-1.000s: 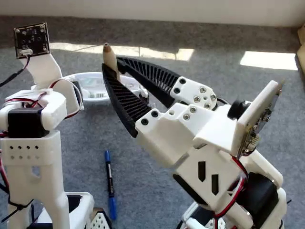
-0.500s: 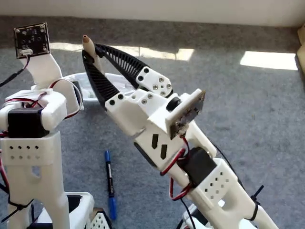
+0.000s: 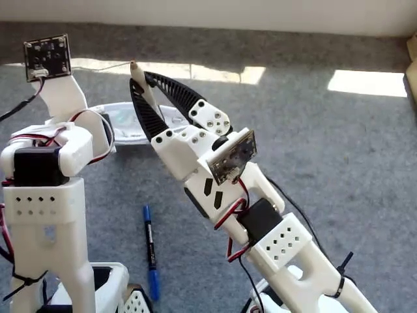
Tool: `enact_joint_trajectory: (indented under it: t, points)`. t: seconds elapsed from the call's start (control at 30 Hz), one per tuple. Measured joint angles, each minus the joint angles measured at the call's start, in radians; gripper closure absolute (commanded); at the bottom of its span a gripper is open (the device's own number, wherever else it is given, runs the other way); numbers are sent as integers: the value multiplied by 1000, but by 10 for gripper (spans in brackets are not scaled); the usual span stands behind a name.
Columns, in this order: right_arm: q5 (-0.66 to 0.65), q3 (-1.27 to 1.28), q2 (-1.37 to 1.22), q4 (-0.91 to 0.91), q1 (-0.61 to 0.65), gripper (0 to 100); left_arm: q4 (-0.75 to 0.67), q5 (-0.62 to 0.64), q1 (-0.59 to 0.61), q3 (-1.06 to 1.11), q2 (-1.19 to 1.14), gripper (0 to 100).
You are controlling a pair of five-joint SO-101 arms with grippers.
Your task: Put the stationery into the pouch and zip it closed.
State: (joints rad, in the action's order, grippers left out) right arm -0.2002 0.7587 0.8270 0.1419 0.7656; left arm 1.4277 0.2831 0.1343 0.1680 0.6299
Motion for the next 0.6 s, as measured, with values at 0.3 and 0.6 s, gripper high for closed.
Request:
enact_joint_trajectory:
  t: [0.3,0.6]
  points:
    - [0,40,0,-84,-3,966,0,0,-2,0,0,990]
    - [0,40,0,-267,-3,843,0,0,-2,0,0,990]
